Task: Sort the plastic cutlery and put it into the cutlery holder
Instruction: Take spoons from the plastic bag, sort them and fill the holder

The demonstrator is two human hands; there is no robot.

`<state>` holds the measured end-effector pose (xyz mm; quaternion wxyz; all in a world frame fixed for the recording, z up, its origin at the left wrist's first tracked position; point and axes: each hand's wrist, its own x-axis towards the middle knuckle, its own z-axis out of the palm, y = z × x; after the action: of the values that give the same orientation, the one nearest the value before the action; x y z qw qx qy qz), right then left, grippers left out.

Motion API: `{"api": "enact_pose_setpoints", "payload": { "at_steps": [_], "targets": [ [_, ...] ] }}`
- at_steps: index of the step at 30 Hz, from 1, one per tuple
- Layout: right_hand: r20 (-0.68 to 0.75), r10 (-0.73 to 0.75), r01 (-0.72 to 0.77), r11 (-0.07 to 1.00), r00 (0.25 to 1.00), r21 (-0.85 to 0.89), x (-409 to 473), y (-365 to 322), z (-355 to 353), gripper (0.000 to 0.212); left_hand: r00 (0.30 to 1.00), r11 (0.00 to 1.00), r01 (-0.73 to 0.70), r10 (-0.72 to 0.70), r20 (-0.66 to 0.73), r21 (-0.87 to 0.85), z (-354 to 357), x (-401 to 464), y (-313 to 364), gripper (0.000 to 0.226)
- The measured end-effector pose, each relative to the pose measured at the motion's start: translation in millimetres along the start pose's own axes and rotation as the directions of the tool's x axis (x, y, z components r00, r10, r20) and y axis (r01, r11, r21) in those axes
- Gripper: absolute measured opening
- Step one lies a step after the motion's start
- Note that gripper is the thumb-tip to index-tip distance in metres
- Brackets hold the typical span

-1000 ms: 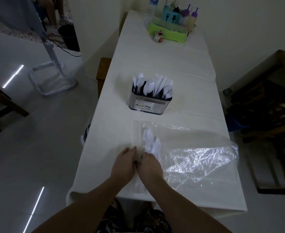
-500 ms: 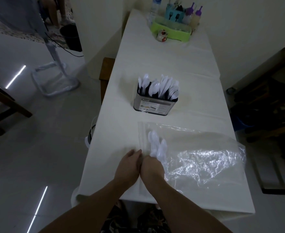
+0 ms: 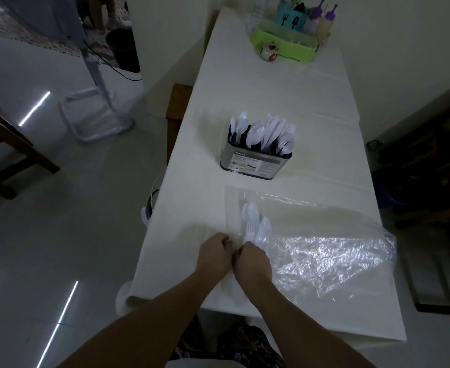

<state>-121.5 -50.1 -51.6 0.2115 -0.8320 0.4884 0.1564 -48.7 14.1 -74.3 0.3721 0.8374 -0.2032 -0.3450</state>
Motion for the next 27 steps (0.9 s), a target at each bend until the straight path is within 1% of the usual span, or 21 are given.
{"api": "enact_pose_setpoints", "payload": {
  "at_steps": [3, 6, 11, 14, 21, 27],
  "targets": [
    [-0.001, -0.01, 0.01, 1.0, 1.0, -0.028, -1.3, 1.2, -0.6, 0.02, 0.985, 0.981, 0.165, -0.159, 0.065, -0.103, -0.7, 11.8, 1.1, 0.031],
    [0.005, -0.032, 0.033, 0.999, 0.999, -0.027, -2.1, 4.9, -2.2, 0.02, 0.965, 0.952, 0.241, -0.216, 0.146, -0.186, -1.1, 17.6, 1.0, 0.031],
    [-0.001, -0.063, 0.063, 0.997, 0.998, -0.038, -0.2, 8.1, -2.6, 0.023, 0.954, 0.929, 0.276, -0.233, 0.187, -0.247, -2.0, 19.2, 5.3, 0.029],
    [0.003, -0.082, 0.082, 0.995, 0.997, -0.058, 0.3, 6.7, -3.6, 0.023, 0.94, 0.906, 0.318, -0.263, 0.217, -0.281, -0.6, 20.7, 9.1, 0.023],
    [-0.04, -0.072, 0.071, 0.997, 0.997, -0.019, -1.7, 3.9, -1.3, 0.021, 0.918, 0.857, 0.382, -0.308, 0.249, -0.346, -1.6, 20.0, 11.9, 0.012],
    [-0.01, -0.064, 0.064, 0.998, 0.998, -0.018, 1.6, 2.2, -0.9, 0.023, 0.913, 0.84, 0.39, -0.301, 0.274, -0.377, -1.0, 22.8, 6.6, 0.013]
  ]
}}
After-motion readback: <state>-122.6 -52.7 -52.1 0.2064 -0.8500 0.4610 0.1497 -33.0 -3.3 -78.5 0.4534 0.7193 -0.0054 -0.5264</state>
